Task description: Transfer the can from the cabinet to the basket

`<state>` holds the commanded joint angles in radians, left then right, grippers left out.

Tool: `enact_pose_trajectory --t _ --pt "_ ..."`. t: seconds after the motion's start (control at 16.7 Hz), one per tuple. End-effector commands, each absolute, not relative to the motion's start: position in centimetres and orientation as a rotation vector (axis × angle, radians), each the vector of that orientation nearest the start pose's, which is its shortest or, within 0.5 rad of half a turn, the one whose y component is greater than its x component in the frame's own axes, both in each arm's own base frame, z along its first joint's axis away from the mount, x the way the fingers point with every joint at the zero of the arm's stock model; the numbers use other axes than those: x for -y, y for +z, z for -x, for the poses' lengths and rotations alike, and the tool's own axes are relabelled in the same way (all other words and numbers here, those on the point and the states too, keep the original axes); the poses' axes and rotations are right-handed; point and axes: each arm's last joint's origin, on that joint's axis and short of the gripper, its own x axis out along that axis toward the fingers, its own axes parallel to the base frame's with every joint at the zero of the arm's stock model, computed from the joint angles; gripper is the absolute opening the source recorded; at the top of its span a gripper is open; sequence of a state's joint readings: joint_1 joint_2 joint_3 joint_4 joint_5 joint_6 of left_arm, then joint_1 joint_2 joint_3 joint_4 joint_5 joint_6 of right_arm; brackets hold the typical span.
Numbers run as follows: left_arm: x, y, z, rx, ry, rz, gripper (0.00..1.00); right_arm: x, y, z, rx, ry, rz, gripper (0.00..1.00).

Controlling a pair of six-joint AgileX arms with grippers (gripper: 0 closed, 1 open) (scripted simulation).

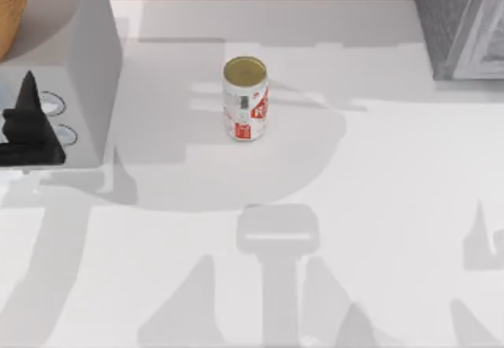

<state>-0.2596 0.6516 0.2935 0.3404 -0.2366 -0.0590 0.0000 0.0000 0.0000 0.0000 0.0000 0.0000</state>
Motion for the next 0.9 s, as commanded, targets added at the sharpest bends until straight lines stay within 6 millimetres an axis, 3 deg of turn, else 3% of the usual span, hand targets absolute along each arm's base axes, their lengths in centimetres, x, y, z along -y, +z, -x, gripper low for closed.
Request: enact_pose_trajectory --t 0.18,0.36,0.6,0.9 --pt "6.8 23.3 -20.4 -0.070 -0.014 0.071 1.00 0.1 16.0 -10.6 0.000 0.000 0.000 1.00" --pt "11.4 21.5 -24.7 -0.121 -0.005 0.064 1.00 0.1 16.0 -10.6 0.000 0.000 0.000 1.00" --pt "18.3 16.1 -28.5 -0.175 0.005 0.037 1.00 0.1 16.0 -10.6 0.000 0.000 0.000 1.00" --pt "24.7 8.4 -29.3 -0.202 0.011 0.006 1.00 0.1 16.0 -10.6 0.000 0.000 0.000 1.00"
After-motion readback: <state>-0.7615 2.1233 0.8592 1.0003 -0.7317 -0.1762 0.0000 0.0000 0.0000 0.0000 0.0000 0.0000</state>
